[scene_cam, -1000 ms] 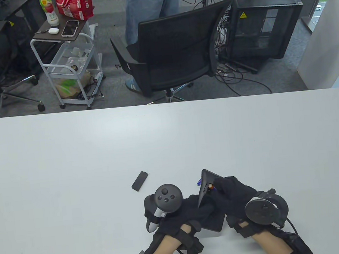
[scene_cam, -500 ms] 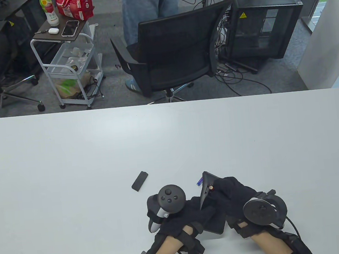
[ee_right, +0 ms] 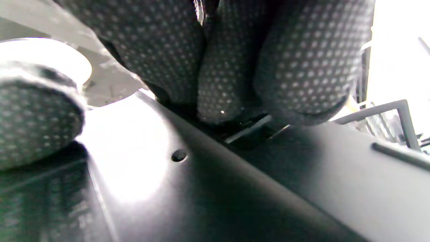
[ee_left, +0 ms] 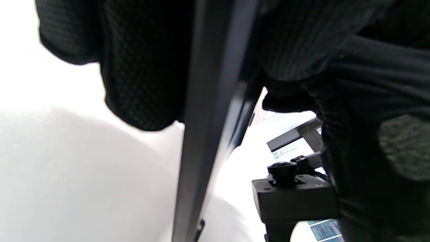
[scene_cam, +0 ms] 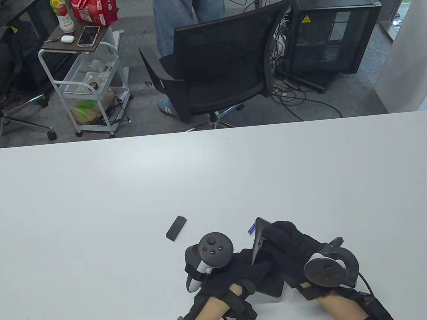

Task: Fit batteries into calculator, then fit battery cover

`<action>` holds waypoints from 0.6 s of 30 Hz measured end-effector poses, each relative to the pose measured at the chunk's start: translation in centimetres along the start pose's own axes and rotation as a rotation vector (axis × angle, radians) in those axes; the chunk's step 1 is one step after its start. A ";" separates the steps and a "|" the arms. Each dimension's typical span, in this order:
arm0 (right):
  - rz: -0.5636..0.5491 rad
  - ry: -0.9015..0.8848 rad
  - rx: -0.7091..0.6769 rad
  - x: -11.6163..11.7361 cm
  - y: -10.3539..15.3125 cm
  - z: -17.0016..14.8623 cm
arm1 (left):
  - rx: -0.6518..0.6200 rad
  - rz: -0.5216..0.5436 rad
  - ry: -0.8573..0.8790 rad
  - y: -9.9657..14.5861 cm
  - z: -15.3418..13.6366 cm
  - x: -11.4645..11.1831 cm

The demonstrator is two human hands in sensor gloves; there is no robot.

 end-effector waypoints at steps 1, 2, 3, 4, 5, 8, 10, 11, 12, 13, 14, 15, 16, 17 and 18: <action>0.010 -0.001 -0.001 0.0 0.0 -0.1 | 0.001 0.001 0.001 0.0 0.0 0.0; 0.017 -0.009 0.000 0.1 0.0 -0.3 | 0.001 0.003 -0.001 0.0 0.0 0.0; 0.013 -0.013 0.000 0.1 0.0 -0.5 | -0.007 0.017 -0.002 0.0 0.1 0.1; 0.019 -0.017 -0.001 0.1 0.0 -0.6 | -0.008 0.021 -0.005 0.0 0.1 0.1; 0.034 -0.033 -0.002 0.1 0.0 -0.8 | -0.008 0.020 -0.007 0.0 0.1 0.1; 0.021 -0.043 -0.002 0.0 0.0 -1.0 | -0.015 0.024 0.003 -0.1 0.1 0.0; 0.014 -0.022 -0.009 0.0 0.1 -1.0 | -0.019 0.025 0.005 -0.1 0.1 0.1; 0.012 -0.015 -0.011 0.0 0.1 -1.0 | -0.022 0.028 0.006 -0.1 0.1 0.1; 0.016 -0.013 -0.012 -0.1 0.1 -0.9 | -0.025 0.030 0.002 -0.1 0.2 0.2; 0.015 -0.015 -0.016 -0.1 0.1 -0.9 | -0.028 0.033 -0.003 0.0 0.2 0.2; 0.012 -0.012 -0.019 -0.1 0.1 -0.9 | -0.034 0.044 -0.007 0.0 0.2 0.2; 0.021 0.003 -0.019 0.0 0.0 -0.9 | -0.037 0.048 -0.018 0.0 0.3 0.2; 0.030 0.007 -0.015 -0.1 0.0 -0.9 | -0.036 0.049 -0.026 0.0 0.3 0.2; 0.038 0.021 -0.011 -0.1 0.0 -0.8 | -0.039 0.053 -0.035 0.0 0.3 0.1; 0.047 0.031 0.000 -0.1 -0.1 -0.9 | -0.041 0.053 -0.040 -0.1 0.3 0.1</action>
Point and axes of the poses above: the tracker on the back of each hand, its own z axis roughly to the thumb side, its own y axis roughly from the fingertips to the wrist, x = y × z, the point moved 1 cm from there along -y, roughly from the wrist to the fingertips, and after that the axes turned 7 degrees about z, right-handed, at the moved point
